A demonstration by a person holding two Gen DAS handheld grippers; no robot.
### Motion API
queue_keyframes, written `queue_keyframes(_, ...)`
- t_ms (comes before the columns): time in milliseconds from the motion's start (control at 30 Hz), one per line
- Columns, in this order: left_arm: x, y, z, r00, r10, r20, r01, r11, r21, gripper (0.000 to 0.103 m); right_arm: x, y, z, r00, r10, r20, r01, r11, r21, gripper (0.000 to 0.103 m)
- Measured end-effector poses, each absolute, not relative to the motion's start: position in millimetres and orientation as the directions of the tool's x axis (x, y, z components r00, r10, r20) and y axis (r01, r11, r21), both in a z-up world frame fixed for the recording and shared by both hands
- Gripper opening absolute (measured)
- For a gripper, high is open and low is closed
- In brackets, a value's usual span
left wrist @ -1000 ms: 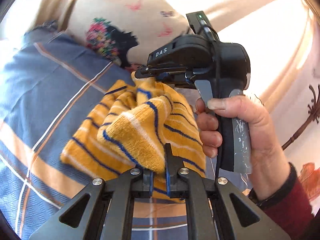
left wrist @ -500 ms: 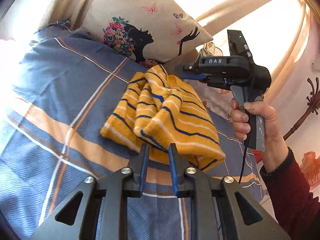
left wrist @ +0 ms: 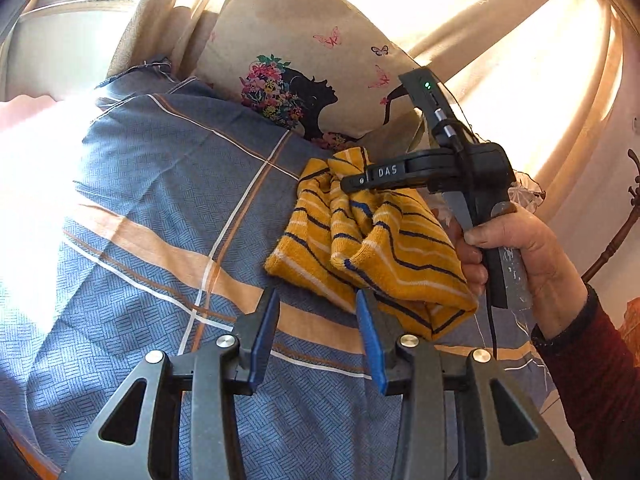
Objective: Fold small clothes
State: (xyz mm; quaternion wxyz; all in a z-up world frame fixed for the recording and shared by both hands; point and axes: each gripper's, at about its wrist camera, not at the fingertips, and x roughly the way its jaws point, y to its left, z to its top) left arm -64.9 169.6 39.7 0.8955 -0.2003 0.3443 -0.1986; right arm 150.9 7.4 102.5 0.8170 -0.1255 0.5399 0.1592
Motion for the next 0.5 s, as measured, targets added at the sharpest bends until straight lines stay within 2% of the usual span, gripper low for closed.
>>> queue_keyframes(67, -63, 170, 40, 0.683, -0.497, -0.536, 0.217, 0.838, -0.501, 0.038, 157, 3, 115, 0.376, 0.188, -0.907, -0.366, 0.93, 0.041, 0.008)
queue_keyframes(200, -63, 172, 40, 0.685, -0.495, -0.534, 0.21, 0.837, -0.506, 0.038, 185, 5, 123, 0.363, 0.292, -0.885, -0.315, 0.932, 0.179, 0.007)
queue_keyframes(300, -62, 172, 43, 0.685, -0.495, -0.534, 0.206, 0.835, -0.51, 0.038, 201, 12, 108, 0.333, 0.369, -0.868, -0.286, 0.916, 0.28, 0.001)
queue_keyframes(400, -61, 174, 49, 0.687, -0.494, -0.533, 0.206, 0.835, -0.51, 0.038, 206, 28, 87, 0.295, 0.439, -0.849, -0.278, 0.889, 0.364, 0.001)
queue_keyframes(467, -61, 175, 55, 0.693, -0.496, -0.522, 0.216, 0.835, -0.507, 0.042, 202, 33, 81, 0.277, 0.457, -0.845, -0.297, 0.877, 0.377, 0.002)
queue_keyframes(500, -61, 175, 59, 0.698, -0.495, -0.517, 0.221, 0.836, -0.502, 0.048, 199, 28, 85, 0.29, 0.482, -0.827, -0.304, 0.865, 0.398, 0.002)
